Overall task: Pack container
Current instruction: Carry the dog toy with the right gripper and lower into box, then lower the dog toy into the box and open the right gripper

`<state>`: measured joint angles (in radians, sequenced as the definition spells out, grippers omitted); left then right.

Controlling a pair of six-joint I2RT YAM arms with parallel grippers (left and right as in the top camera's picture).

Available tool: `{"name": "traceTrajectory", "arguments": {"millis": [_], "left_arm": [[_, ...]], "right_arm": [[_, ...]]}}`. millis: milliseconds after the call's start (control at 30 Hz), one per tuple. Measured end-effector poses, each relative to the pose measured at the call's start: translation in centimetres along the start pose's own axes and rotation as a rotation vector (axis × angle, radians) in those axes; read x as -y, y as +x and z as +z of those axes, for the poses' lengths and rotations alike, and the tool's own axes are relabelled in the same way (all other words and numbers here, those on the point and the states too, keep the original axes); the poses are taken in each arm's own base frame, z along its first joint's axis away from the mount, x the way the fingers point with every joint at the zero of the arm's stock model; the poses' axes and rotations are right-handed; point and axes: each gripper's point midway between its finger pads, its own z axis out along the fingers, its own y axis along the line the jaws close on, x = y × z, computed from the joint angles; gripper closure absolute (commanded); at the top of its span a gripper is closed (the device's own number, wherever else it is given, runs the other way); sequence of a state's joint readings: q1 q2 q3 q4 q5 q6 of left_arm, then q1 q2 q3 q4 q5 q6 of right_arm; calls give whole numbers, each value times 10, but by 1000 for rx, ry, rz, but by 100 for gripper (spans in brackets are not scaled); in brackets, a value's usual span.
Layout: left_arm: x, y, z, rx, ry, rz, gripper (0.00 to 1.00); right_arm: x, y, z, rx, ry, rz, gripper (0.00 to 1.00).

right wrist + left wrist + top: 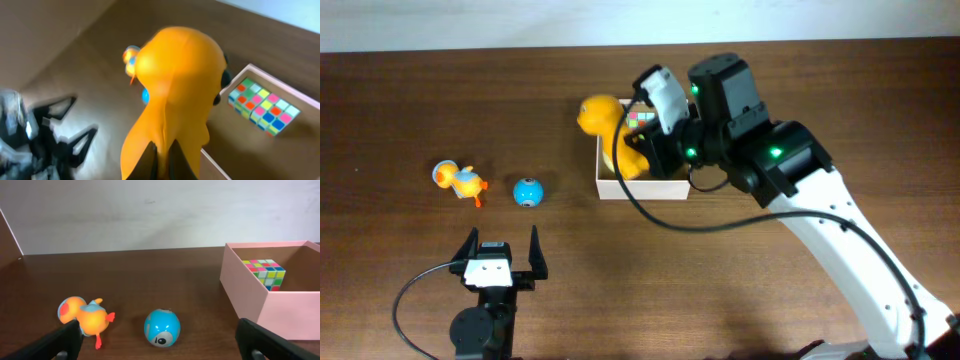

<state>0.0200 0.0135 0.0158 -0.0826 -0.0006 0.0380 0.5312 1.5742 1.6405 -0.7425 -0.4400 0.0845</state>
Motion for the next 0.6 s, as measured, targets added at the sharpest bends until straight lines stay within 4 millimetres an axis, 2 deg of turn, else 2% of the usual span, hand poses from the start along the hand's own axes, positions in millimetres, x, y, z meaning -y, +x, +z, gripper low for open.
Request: {"name": "traceTrajectory", "arguments": {"millis": [167, 333, 467, 600], "left_arm": [[0, 0, 0, 0, 0, 0, 1], [0, 0, 0, 0, 0, 0, 1], [0, 0, 0, 0, 0, 0, 1], [0, 0, 0, 0, 0, 0, 1]], "right_arm": [[36, -8, 24, 48, 144, 276, 96], [71, 6, 45, 69, 313, 571, 96], [86, 18, 61, 110, 424, 779, 96], [91, 31, 75, 161, 514, 946, 96]]}}
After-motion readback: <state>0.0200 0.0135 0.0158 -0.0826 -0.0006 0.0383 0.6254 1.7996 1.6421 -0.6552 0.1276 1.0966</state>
